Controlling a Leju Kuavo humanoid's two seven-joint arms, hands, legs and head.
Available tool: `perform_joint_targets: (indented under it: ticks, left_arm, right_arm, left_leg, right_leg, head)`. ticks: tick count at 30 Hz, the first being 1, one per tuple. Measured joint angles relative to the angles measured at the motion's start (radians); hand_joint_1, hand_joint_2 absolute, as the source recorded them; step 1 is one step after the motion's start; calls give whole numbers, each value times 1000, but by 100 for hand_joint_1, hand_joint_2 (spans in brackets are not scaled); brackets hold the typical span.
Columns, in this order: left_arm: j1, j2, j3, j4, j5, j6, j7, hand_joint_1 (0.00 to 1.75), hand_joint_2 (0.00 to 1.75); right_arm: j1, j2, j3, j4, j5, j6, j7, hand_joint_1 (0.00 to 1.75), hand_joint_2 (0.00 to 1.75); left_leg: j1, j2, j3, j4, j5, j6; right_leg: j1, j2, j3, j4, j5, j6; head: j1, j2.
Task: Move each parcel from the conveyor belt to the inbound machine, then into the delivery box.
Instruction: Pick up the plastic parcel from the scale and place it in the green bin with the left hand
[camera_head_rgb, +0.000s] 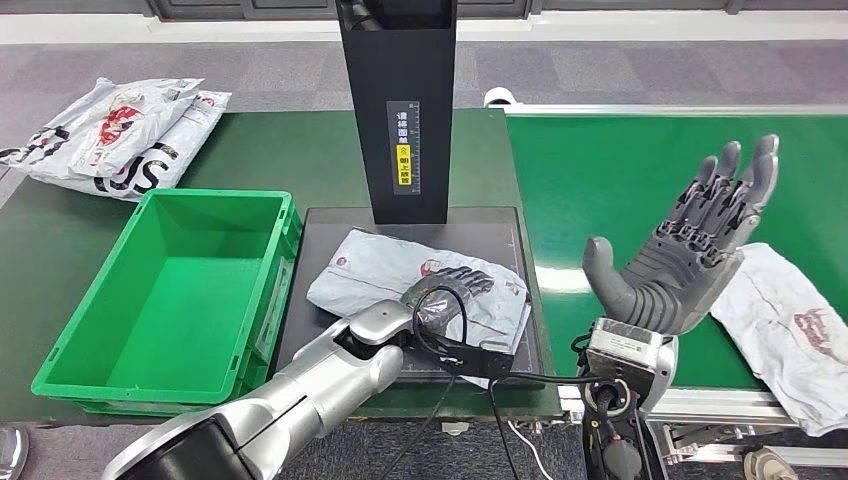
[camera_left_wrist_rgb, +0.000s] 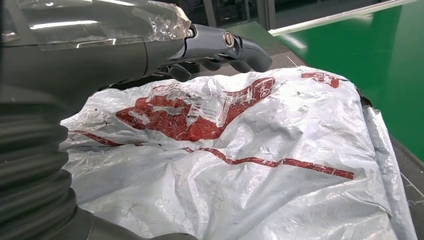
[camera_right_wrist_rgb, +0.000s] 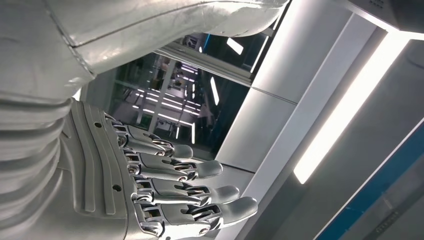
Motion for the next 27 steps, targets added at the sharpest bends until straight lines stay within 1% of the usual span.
perform_joint_targets:
  ticks: [10, 11, 14, 15, 19, 27]
  left_arm:
    - [-6, 0, -5, 15, 0, -7, 1, 0, 175]
    - [-7, 0, -6, 17, -1, -10, 1, 10, 175]
    - [-12, 0, -11, 22, -7, -33, 1, 140, 175]
    - [-12, 0, -13, 24, -12, -43, 1, 175, 175]
    - [-14, 0, -16, 31, -23, -68, 2, 175, 175]
    - [-21, 6, -16, 38, -1, -70, 3, 175, 175]
  right_arm:
    - [0, 0, 0, 1, -5, 0, -1, 0, 175]
    - [0, 0, 0, 1, -7, 0, -2, 0, 175]
    - [1, 0, 0, 1, -13, 0, -4, 0, 175]
    - [1, 0, 0, 1, -14, 0, -4, 0, 175]
    - [3, 0, 0, 1, -17, 0, -8, 0, 175]
    - [12, 0, 0, 1, -21, 0, -14, 0, 175]
  left_leg:
    - [0, 0, 0, 0, 0, 0]
    - [0, 0, 0, 0, 0, 0]
    - [0, 0, 0, 0, 0, 0]
    - [0, 0, 0, 0, 0, 0]
    - [0, 0, 0, 0, 0, 0]
    - [0, 0, 0, 0, 0, 0]
  right_leg:
    - [0, 0, 0, 0, 0, 0]
    - [0, 0, 0, 0, 0, 0]
    - [0, 0, 0, 0, 0, 0]
    - [0, 0, 0, 0, 0, 0]
    - [0, 0, 0, 0, 0, 0]
    - [0, 0, 0, 0, 0, 0]
  head:
    - [0, 0]
    - [0, 0]
    - [0, 0]
    - [0, 0]
    - [0, 0]
    - [0, 0]
